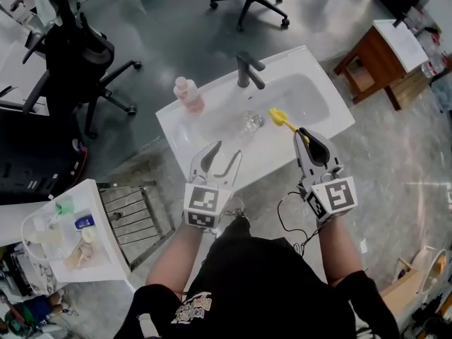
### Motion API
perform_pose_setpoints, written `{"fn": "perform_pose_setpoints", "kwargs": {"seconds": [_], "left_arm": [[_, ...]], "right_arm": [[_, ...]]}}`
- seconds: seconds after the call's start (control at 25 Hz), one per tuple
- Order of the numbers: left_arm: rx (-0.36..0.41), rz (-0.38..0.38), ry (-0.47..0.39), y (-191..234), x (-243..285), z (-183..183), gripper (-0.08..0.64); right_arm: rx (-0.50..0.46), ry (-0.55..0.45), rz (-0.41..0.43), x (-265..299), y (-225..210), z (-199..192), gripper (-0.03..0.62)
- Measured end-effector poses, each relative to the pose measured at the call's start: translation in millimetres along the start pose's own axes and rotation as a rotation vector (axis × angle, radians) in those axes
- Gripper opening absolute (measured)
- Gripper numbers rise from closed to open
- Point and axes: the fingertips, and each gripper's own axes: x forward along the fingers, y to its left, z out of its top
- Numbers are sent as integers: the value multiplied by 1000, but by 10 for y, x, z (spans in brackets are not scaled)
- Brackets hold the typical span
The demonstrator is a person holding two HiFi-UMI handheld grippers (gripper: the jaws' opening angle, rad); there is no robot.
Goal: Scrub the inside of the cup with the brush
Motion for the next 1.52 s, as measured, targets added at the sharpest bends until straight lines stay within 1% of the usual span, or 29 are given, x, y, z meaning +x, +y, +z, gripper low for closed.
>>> {"fn": "perform_pose_setpoints", "kwargs": {"seconds": [0.2,0.4,0.6,0.84,1.0,1.12,1.28,1.4,1.52], "left_arm": [[-5,-34,6,73,168,-1,183],[-9,-52,10,89,253,2,183],[-5,-44,10,97,300,12,183],[-25,-10,40,87,397,-67,183],[-9,25,72,70,521,-135,183],[11,39,127,82,650,-258,187],[13,58,187,120,796,-451,190],[12,71,225,162,920,-577,189],[28,67,277,202,1057,-766,190]], "right_arm": [[-22,16,9,184,-25,51,38],[-45,19,30,301,4,139,38],[-77,15,71,385,23,219,38],[-92,22,161,502,19,235,38],[-92,33,245,609,-39,179,38],[-95,46,315,735,-102,107,38],[-102,73,403,878,-175,-48,38],[-97,103,445,982,-215,-181,38],[-92,141,475,1085,-228,-358,38]]}}
